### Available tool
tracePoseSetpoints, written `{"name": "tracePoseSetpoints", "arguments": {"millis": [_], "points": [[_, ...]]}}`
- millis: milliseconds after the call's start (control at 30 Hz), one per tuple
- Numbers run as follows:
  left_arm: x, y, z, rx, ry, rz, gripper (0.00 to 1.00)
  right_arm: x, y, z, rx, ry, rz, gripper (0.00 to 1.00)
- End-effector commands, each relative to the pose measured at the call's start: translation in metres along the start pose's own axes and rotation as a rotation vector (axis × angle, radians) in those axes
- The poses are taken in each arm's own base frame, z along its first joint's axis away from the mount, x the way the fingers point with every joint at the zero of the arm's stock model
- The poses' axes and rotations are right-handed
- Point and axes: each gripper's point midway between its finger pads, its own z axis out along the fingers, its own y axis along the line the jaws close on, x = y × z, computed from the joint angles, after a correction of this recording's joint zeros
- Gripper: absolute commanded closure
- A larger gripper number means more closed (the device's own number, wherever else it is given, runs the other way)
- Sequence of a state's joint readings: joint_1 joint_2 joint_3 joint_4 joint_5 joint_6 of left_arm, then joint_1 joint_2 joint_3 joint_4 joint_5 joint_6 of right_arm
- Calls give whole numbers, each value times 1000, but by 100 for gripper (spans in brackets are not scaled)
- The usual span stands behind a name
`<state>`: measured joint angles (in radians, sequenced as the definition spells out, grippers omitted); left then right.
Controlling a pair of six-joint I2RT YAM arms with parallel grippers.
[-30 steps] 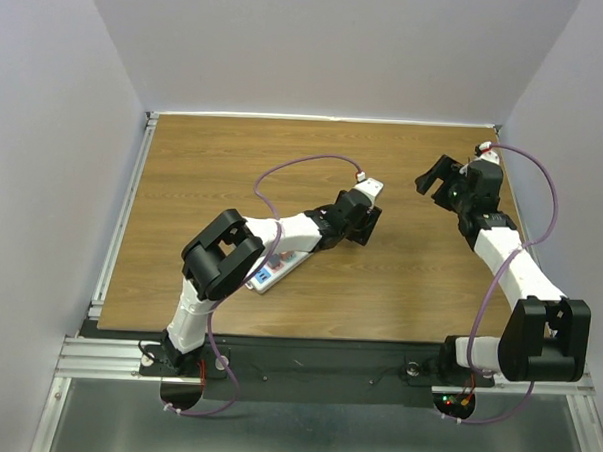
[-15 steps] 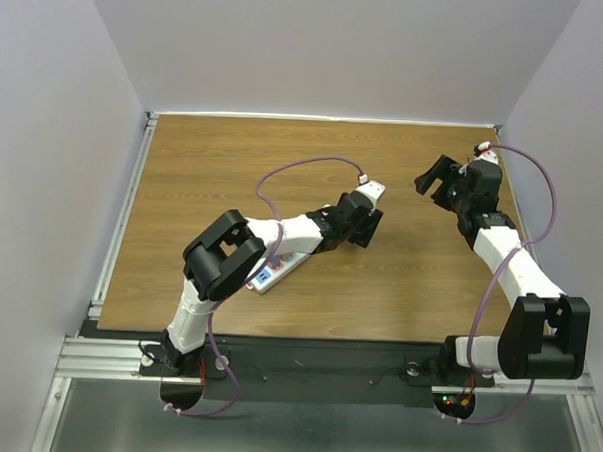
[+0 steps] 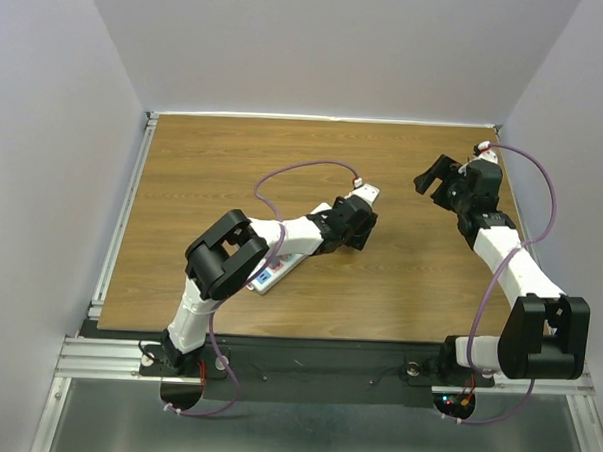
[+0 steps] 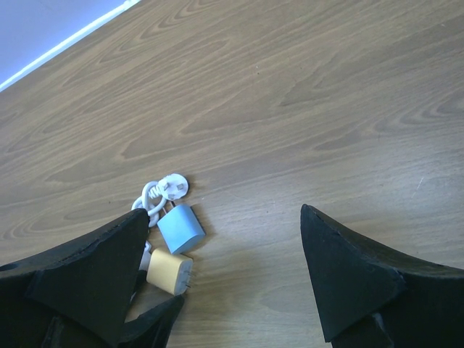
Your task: Insert the plug
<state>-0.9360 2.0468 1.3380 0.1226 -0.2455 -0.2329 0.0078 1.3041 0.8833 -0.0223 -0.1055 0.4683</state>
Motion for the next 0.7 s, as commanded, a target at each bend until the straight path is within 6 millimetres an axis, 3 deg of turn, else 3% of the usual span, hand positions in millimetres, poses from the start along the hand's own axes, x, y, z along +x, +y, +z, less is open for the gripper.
{"name": "tracePoseSetpoints", "arguments": {"millis": [0,133,300,333,367,400,500,600,667], "points": [[-5,-10,0,37,-29,11,29,-11,7,-1,-33,-46,-4,10],[-11,-20,5,65,-44,29,29,-11,7,0,-33,-46,-4,10],[-10,-17,11,40,-49,48,31,-10,7,0,-39,-39,-5,10],[-9,-16,11,39,-47,53,37,-9,8,0,-42,-38,-6,10],[-7,-15,12,38,-43,65,48,-10,9,-1,-45,-38,-9,10],[-6,-14,12,37,-41,73,48,-9,9,-1,-51,-35,-12,10],[-6,-11,7,41,-57,128,73,-9,18,-3,-96,-21,-28,10],[-16,-9,-5,60,-103,196,89,-4,28,-7,-155,11,-41,10],[-24,-10,-14,84,-144,237,95,1,39,-12,-217,45,-59,11]]}}
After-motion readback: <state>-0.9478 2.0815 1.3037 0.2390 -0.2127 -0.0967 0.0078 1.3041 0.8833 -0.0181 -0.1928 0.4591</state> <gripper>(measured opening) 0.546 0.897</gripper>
